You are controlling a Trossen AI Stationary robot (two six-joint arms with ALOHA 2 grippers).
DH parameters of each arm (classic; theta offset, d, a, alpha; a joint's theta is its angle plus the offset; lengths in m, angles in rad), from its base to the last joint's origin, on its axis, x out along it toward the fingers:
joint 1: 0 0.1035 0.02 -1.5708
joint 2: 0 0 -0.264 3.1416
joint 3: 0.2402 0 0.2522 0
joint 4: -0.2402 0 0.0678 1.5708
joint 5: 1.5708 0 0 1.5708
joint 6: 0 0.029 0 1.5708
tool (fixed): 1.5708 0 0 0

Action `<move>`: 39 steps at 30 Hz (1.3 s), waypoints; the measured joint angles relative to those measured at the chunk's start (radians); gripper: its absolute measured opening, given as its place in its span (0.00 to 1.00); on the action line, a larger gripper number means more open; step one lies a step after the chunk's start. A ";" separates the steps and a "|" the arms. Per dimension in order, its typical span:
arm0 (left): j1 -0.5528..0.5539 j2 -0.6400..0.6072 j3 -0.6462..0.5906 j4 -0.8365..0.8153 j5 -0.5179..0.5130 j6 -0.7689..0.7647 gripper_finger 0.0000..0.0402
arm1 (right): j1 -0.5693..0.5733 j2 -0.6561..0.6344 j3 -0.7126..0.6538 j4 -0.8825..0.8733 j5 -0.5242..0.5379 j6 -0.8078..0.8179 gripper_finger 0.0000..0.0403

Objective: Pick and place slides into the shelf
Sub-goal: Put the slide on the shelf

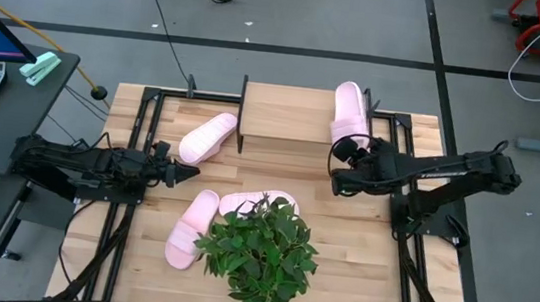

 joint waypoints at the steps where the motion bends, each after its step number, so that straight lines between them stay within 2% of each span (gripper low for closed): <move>1: 0.000 0.000 0.000 0.000 0.000 0.000 0.39 | -0.001 0.005 0.000 0.003 0.001 0.000 0.06; 7: 0.000 0.000 0.000 0.000 0.000 0.000 0.39 | -0.006 0.007 0.000 0.001 -0.004 0.000 0.06; 18: 0.000 0.000 0.000 0.000 0.000 0.000 0.37 | -0.004 -0.005 0.000 0.007 -0.006 -0.004 0.18; 30: 0.000 0.000 0.000 0.000 0.000 0.003 0.37 | -0.006 -0.023 0.000 0.007 -0.022 -0.143 0.24; 39: 0.000 0.000 0.000 0.000 0.000 0.003 0.37 | -0.006 -0.023 0.000 0.008 -0.026 -0.202 0.34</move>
